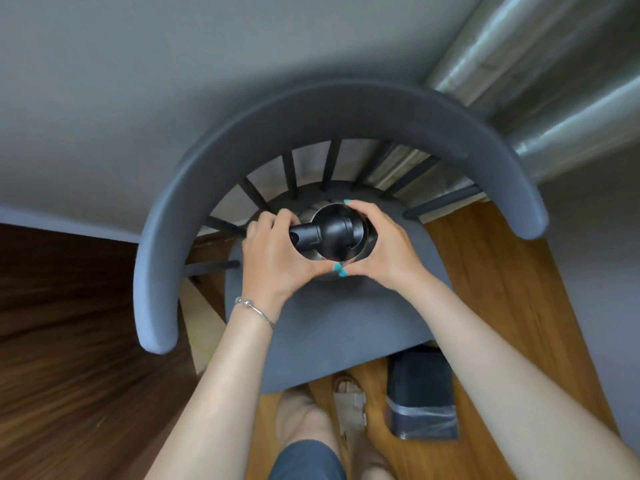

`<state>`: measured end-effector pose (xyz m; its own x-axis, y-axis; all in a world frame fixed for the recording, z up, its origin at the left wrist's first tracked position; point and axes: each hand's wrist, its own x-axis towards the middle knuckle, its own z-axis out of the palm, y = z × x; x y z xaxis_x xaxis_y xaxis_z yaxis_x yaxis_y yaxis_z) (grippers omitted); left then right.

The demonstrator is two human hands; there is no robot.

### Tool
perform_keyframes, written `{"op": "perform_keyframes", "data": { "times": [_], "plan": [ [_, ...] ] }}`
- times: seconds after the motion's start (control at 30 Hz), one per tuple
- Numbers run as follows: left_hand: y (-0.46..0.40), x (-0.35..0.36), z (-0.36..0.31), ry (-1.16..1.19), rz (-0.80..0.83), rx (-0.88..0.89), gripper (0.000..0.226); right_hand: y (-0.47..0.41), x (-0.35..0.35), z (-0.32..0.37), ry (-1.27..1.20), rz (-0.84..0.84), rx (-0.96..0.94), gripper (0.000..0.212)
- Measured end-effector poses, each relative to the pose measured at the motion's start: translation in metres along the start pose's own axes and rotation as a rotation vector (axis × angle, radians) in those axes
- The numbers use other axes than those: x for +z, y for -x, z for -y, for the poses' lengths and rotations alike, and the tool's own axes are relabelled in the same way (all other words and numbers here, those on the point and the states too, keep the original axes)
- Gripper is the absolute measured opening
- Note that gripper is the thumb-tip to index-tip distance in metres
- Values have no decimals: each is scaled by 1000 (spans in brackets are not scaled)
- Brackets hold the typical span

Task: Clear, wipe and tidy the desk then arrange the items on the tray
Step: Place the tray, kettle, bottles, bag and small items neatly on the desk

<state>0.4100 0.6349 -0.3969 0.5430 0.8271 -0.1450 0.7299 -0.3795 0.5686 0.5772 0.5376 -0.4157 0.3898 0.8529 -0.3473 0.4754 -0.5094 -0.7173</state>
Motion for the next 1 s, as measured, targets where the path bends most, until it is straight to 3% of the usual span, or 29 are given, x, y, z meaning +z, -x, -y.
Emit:
{"op": "perform_keyframes", "data": {
  "times": [0.43, 0.57, 0.77, 1.0],
  "plan": [
    [120, -185, -123, -162, -316, 258, 77, 169, -124, 135, -23, -115, -390, 100],
    [183, -237, -135, -98, -399, 200, 73, 215, -144, 191, -70, -66, -526, 97],
    [274, -317, -121, 81, -582, 108, 76, 271, -131, 282, -175, 20, -691, 87],
    [380, -413, -71, 15, -784, 32, 71, 324, -60, 384, -277, 113, -939, 90]
  ]
}}
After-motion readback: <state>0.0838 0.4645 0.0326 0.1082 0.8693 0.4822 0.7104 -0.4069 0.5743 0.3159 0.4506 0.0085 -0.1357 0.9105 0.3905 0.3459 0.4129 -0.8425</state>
